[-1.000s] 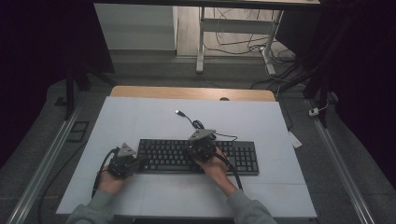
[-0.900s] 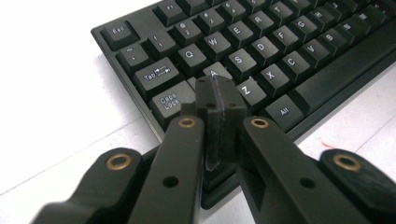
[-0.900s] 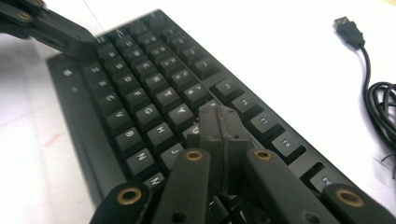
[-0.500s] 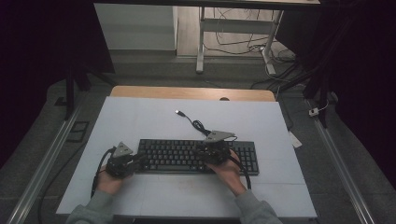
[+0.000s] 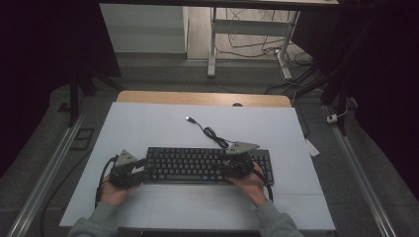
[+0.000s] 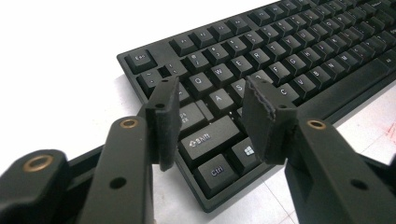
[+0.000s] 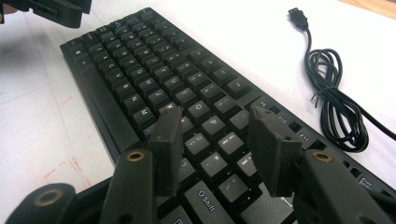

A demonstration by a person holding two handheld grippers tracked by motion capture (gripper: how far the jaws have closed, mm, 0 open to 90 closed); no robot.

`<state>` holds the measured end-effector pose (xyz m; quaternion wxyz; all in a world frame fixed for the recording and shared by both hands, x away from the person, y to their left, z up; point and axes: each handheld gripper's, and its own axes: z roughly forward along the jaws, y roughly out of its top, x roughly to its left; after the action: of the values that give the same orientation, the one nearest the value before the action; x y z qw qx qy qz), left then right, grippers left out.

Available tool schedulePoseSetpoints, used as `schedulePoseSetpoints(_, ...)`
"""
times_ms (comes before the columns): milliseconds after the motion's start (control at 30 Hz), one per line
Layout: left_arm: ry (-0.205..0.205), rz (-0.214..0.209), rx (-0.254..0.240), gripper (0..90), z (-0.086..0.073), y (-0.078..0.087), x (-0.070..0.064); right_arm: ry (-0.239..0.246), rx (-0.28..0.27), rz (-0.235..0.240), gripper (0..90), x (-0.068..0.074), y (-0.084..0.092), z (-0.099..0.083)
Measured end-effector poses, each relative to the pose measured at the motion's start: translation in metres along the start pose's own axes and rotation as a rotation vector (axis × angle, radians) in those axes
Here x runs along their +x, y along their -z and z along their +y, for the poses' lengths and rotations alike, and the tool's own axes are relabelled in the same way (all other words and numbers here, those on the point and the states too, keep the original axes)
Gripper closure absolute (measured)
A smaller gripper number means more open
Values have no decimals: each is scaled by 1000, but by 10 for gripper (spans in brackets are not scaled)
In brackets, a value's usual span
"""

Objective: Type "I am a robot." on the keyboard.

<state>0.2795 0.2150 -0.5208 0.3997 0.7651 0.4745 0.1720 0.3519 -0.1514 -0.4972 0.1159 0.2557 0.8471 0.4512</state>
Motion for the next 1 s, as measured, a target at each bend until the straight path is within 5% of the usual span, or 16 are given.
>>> schedulePoseSetpoints(633, -34, -11, 24, 483, 7, 3, -7, 6, 12, 0, 542, 0, -1, 1)
schedulePoseSetpoints(1000, -60, -13, 72, 472, 30, 5, -8, 3, 2, 1, 541, -1, 0, 2)
